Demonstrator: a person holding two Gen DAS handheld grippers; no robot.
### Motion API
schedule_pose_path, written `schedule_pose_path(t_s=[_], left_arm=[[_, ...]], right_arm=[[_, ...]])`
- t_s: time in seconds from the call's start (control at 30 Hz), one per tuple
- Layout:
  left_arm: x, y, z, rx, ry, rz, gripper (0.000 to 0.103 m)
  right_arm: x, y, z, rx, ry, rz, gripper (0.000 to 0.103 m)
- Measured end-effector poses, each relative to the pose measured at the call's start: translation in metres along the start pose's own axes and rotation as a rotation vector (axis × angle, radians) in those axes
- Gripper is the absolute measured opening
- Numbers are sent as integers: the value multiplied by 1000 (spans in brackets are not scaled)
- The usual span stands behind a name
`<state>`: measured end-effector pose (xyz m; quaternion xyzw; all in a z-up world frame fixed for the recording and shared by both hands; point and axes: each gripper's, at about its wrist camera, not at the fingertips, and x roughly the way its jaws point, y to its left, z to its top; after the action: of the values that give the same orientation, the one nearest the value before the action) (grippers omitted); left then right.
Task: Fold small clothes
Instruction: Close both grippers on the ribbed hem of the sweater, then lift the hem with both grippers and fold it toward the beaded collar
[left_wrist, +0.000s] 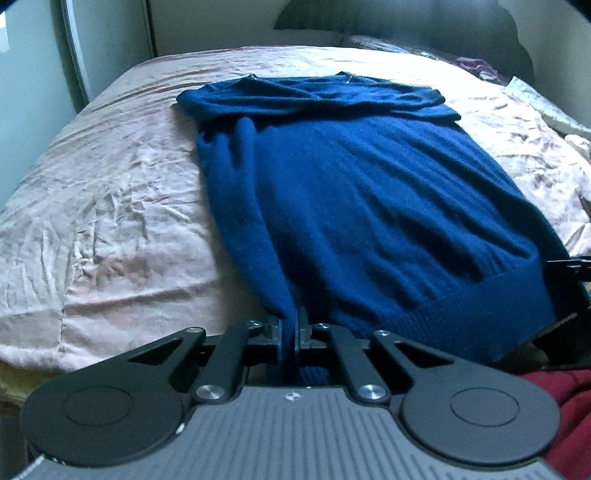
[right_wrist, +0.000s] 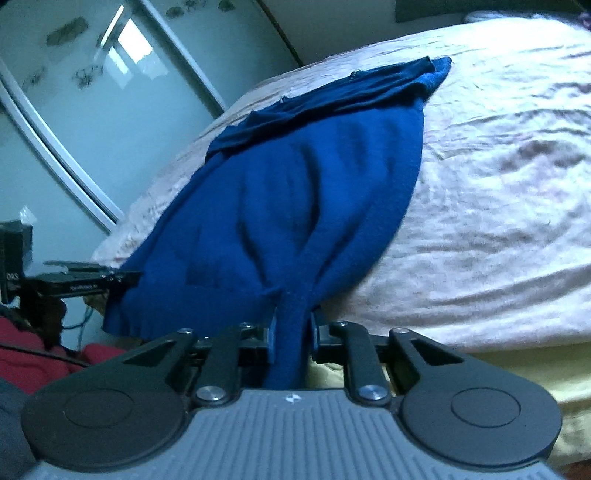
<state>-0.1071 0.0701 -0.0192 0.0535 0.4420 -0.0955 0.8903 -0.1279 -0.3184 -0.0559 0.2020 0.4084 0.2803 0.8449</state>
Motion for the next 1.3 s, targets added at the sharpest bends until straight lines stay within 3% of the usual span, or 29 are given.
schedule_pose_path(t_s=[0.27,0.6,0.83,1.03,1.3], left_arm=[[-22,-2,17,7,-142,-33,5],[-26,13,59,-153,-301,-41,5],[-33,38,92,-316,-418,-12,5],[-40,39,118,-324,-537,79,2],[-15,43,158,-304,-523,89,2]], right_arm=[[-6,5,18,54,-88,148,16],[7,12,63,67,-246,225,16],[7,5,107,95,-404,201,16],[9,3,140,88,-520,145,17],[30,2,173,49,-538,111,17]])
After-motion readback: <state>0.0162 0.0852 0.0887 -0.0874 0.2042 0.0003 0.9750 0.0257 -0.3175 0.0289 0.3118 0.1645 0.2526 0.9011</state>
